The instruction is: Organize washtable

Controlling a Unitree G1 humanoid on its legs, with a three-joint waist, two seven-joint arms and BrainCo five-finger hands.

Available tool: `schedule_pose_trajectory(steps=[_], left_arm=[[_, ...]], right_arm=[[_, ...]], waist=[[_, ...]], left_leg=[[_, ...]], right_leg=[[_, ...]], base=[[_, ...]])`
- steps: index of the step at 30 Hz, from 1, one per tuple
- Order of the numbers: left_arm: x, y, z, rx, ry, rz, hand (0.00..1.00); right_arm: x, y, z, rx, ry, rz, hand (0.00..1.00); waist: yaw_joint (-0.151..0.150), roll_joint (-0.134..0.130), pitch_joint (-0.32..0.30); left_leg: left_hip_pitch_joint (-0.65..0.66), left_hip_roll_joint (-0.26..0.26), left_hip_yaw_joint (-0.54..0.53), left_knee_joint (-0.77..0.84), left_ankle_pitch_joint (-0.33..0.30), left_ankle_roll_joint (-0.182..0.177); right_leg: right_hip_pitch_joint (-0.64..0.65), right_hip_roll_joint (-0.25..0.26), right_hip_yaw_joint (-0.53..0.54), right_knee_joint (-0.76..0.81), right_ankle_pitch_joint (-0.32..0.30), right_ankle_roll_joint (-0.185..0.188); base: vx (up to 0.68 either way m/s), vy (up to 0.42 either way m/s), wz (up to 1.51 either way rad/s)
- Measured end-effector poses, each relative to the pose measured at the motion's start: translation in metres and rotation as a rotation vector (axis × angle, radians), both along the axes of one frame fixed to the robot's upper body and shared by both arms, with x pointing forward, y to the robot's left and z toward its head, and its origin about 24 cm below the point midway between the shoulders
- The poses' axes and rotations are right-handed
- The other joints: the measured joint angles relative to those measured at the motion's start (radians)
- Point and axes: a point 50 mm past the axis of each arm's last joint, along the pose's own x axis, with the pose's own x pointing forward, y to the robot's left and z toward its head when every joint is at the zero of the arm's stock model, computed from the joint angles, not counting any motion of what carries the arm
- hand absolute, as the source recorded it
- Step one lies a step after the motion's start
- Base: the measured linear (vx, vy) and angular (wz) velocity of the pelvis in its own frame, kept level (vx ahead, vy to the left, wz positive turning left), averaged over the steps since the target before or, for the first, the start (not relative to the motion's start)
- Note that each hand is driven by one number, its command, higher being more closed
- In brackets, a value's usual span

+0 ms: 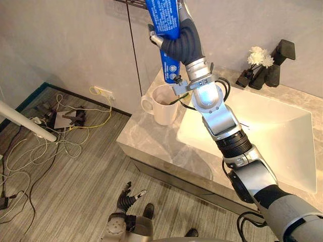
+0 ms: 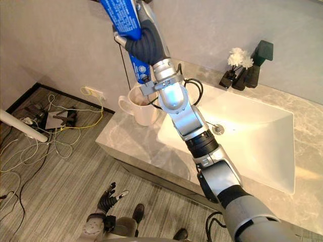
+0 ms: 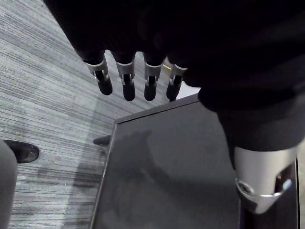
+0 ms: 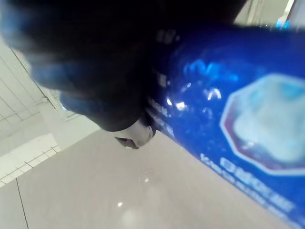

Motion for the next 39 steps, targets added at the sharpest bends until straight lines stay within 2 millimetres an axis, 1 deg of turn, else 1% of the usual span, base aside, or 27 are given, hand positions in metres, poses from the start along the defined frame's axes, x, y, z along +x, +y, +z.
schedule_pose_trajectory(steps=[2,6,11,16,25,31,38,39], left_arm=[[0.0,0.0,0.0,0.005,-0.002,0.007,0.0],[0.0,-0.001,0.0,0.004,-0.003,0.008,0.0],[0.001,-0.001,0.0,0.004,-0.004,0.008,0.0],[0.002,-0.002,0.001,0.003,-0.008,0.003,0.0],[0.002,-0.002,0.001,0.004,-0.009,-0.001,0.0],[0.002,-0.003,0.001,0.004,-0.009,-0.004,0.0],[0.002,-0.003,0.001,0.004,-0.009,-0.004,0.0],[0.002,-0.003,0.001,0.004,-0.009,-0.005,0.0]], right_arm=[[-0.001,0.006,-0.003,-0.02,0.006,0.013,1.0],[-0.003,0.011,-0.004,-0.016,0.011,0.03,1.0],[0.003,0.009,-0.013,-0.026,0.049,0.013,1.0],[0.003,0.01,-0.024,-0.043,0.079,0.014,1.0],[0.008,0.009,-0.033,-0.058,0.116,-0.003,1.0],[0.01,0.004,-0.047,-0.065,0.157,-0.02,1.0],[0.011,0.004,-0.048,-0.066,0.161,-0.022,1.0],[0.011,0.004,-0.048,-0.066,0.161,-0.022,0.0]], waist=[[0.0,0.003,0.002],[0.0,0.008,0.006],[0.0,0.009,0.009],[0.0,0.014,0.018],[-0.001,0.015,0.019],[-0.001,0.017,0.02],[-0.002,0.017,0.021],[-0.002,0.017,0.021]], left_leg=[[0.0,0.0,0.0,0.002,0.0,0.0],[-0.004,0.0,-0.003,0.005,0.0,0.0],[-0.006,-0.001,-0.007,0.007,0.0,0.0],[-0.007,-0.001,-0.007,0.008,0.0,0.0],[-0.008,-0.002,-0.01,0.009,0.0,0.0],[-0.014,-0.003,-0.015,0.017,0.0,0.0],[-0.014,-0.003,-0.014,0.019,0.0,0.0],[-0.014,-0.004,-0.014,0.019,0.0,0.0]], right_leg=[[0.0,0.0,0.0,0.002,-0.002,-0.003],[0.0,0.0,-0.004,0.002,-0.003,-0.004],[0.0,-0.001,-0.01,0.004,-0.003,-0.004],[0.0,-0.001,-0.012,0.004,-0.003,-0.004],[0.0,-0.002,-0.016,0.006,-0.003,-0.004],[0.0,-0.008,-0.019,0.007,-0.003,-0.004],[-0.001,-0.01,-0.019,0.012,-0.003,-0.005],[-0.001,-0.01,-0.019,0.013,-0.003,-0.005]], base=[[0.0,0.0,0.0],[0.0,0.0,0.01],[0.0,0.001,0.01],[0.0,0.0,0.0],[0.0,0.0,0.0],[0.0,0.0,0.01],[0.0,0.0,0.0],[0.0,0.0,0.0]])
